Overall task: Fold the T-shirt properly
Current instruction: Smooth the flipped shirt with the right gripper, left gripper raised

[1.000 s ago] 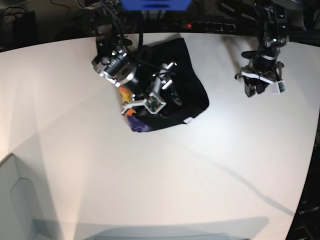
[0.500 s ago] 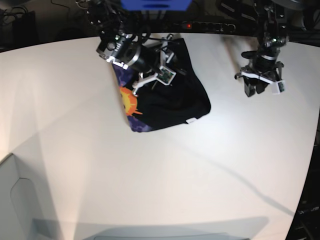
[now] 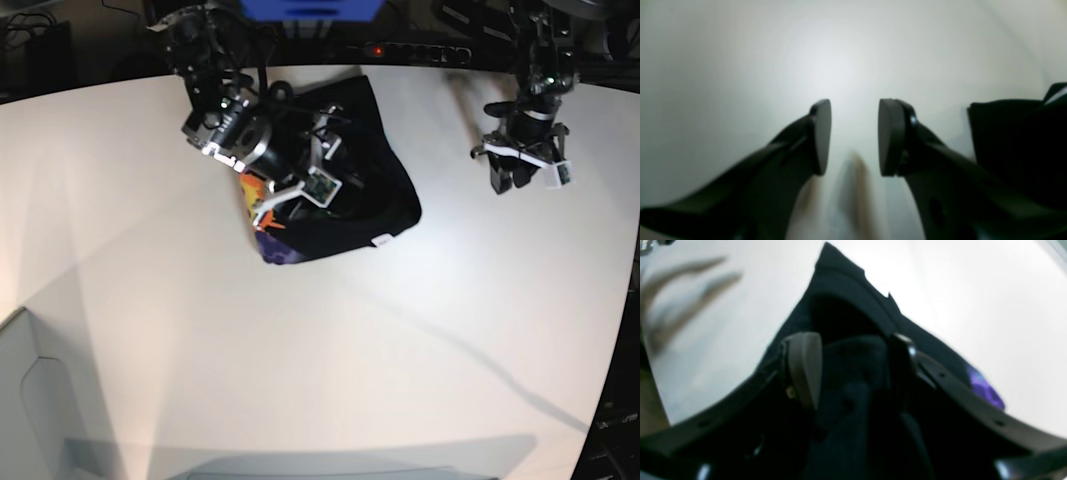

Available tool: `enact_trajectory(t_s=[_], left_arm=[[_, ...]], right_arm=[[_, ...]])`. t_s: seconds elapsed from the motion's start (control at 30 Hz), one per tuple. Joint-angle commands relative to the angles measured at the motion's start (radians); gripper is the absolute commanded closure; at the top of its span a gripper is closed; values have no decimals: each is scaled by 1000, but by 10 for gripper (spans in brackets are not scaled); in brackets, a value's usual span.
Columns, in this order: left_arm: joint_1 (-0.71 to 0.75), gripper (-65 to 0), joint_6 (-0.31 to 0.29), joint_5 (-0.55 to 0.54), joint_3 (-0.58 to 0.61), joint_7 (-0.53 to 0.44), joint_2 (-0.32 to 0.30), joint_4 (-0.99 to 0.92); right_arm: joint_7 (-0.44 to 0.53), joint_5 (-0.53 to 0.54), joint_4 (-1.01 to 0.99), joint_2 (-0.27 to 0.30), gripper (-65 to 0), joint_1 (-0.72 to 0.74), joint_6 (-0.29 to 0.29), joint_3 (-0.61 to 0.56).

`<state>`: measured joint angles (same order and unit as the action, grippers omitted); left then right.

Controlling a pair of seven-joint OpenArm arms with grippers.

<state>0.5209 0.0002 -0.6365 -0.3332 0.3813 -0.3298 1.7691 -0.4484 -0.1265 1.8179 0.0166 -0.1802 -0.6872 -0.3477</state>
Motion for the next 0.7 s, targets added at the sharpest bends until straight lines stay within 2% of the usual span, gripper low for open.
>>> enact_trajectory(t_s=[0.0, 0.27, 0.37, 0.43, 0.6, 0.67], left_arm=[[3, -230, -6, -4, -8, -20, -10, 18], [5, -230, -6, -4, -8, -20, -7, 18], [5, -230, -6, -4, -8, -20, -5, 18], [3, -230, -6, -4, -8, -20, -5, 18], [2, -230, -6, -4, -8, -20, -5, 18], [0, -230, -6, -4, -8, -20, -5, 18]], right_arm=[[27, 15, 0, -2, -329, 20, -11, 2], [35, 20, -71, -4, -324, 38, -11, 95], [35, 18, -70, -2, -294, 32, -11, 103], [35, 18, -66, -2, -232, 26, -11, 106], [36, 17, -33, -2, -10, -18, -11, 100], [36, 17, -4, -5, 0, -43, -11, 98]])
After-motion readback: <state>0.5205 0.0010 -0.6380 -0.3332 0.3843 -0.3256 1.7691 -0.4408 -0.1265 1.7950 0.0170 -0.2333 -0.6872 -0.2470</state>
